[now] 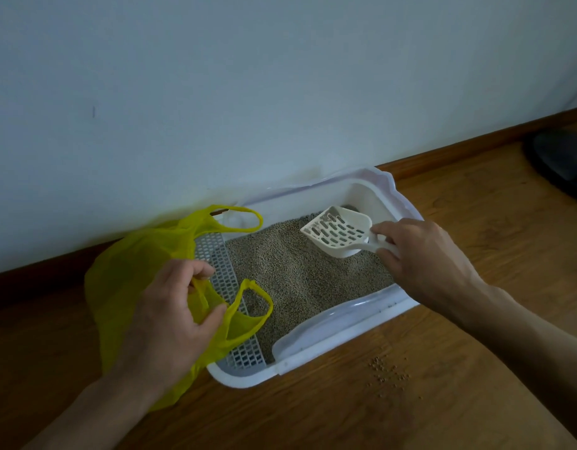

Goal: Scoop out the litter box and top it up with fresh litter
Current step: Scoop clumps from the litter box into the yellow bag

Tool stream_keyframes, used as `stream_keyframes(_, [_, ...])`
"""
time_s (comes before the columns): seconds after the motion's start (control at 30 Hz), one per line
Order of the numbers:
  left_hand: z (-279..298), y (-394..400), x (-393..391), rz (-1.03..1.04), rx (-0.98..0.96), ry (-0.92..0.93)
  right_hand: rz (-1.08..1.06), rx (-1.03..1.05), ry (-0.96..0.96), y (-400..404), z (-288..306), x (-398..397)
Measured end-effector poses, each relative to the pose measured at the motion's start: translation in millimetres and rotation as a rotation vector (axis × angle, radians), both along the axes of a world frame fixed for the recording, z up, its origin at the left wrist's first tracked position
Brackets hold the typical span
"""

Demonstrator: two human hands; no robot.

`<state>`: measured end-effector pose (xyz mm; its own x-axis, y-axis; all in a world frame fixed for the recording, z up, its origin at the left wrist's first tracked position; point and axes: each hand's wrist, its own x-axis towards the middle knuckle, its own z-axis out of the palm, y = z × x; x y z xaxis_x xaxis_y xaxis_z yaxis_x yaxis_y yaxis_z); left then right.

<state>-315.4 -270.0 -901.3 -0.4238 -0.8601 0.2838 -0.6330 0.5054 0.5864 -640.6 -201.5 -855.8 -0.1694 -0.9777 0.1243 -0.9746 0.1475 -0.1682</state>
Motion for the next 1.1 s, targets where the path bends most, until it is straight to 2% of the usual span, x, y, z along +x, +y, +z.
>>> stream_keyframes(0.17, [0.4,1.3,1.1,-0.002,-0.002,-0.004,-0.006,0.012,-0.007,4.4,0.5,2.9])
stream_keyframes(0.37, [-1.1,1.5,2.0,-0.012,0.001,-0.016,-0.082,0.168,-0.052,0.4,-1.2,-4.7])
stream_keyframes(0.53, [-1.1,1.5,1.5,-0.012,0.005,-0.011,-0.139,0.202,0.105,-14.9,-9.3,-4.8])
stream_keyframes(0.67, [-3.1,-1.0,1.6,-0.005,0.026,-0.013,-0.196,0.29,0.108,-30.8,-21.4,-1.1])
stream_keyframes(0.8, [-6.8,-6.2,0.3,0.009,0.04,-0.015,-0.212,0.28,0.063,-44.4,-33.6,0.1])
stream_keyframes(1.1, [-12.2,-11.3,-6.5,-0.015,0.074,0.015,-0.234,0.26,0.09,-86.9,-44.1,0.2])
